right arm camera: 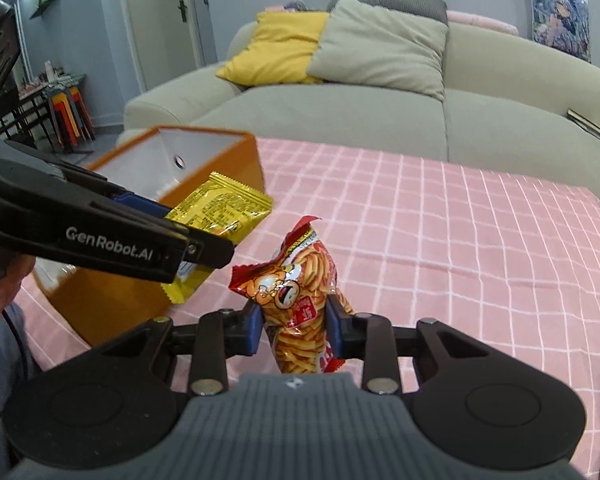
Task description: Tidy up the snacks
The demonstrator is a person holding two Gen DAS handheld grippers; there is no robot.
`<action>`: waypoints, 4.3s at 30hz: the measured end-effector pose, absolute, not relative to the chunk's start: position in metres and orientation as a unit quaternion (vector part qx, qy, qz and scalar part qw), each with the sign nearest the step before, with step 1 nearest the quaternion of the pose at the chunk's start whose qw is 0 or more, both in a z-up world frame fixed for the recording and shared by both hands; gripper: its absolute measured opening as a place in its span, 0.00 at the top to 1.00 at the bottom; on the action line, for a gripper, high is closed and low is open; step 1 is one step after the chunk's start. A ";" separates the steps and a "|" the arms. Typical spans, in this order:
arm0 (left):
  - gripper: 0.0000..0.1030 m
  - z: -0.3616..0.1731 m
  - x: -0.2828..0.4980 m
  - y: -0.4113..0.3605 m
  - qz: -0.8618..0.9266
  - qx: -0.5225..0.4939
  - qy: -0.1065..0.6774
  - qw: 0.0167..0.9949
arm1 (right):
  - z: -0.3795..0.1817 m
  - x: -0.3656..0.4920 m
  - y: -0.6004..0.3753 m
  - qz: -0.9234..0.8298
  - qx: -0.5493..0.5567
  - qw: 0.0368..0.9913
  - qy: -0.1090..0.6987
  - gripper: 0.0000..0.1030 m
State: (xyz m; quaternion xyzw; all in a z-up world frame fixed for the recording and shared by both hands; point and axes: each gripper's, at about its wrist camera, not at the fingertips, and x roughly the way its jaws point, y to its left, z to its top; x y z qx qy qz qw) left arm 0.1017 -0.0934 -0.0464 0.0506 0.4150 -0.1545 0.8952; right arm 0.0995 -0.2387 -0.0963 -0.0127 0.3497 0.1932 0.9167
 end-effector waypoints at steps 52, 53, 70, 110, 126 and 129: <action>0.44 -0.083 0.198 0.055 -0.021 0.083 0.530 0.844 | -0.109 0.222 -0.008 0.333 -0.347 0.814 0.327 0.72; 0.44 -0.085 0.199 0.054 -0.019 0.084 0.533 0.841 | -0.112 0.224 -0.007 0.333 -0.350 0.810 0.331 0.72; 0.32 -0.079 0.198 0.063 -0.022 0.074 0.535 0.841 | -0.099 0.223 -0.015 0.350 -0.328 0.799 0.362 0.51; 0.08 0.031 0.009 0.039 0.063 0.036 0.274 0.959 | 0.009 0.017 -0.119 0.170 -0.018 0.944 0.282 0.08; 0.08 -0.008 0.002 0.032 0.075 0.041 0.352 0.932 | -0.039 0.023 -0.120 0.138 -0.019 0.931 0.338 0.08; 0.08 -0.010 0.003 0.032 0.077 0.039 0.356 0.930 | -0.041 0.023 -0.120 0.138 -0.017 0.930 0.339 0.08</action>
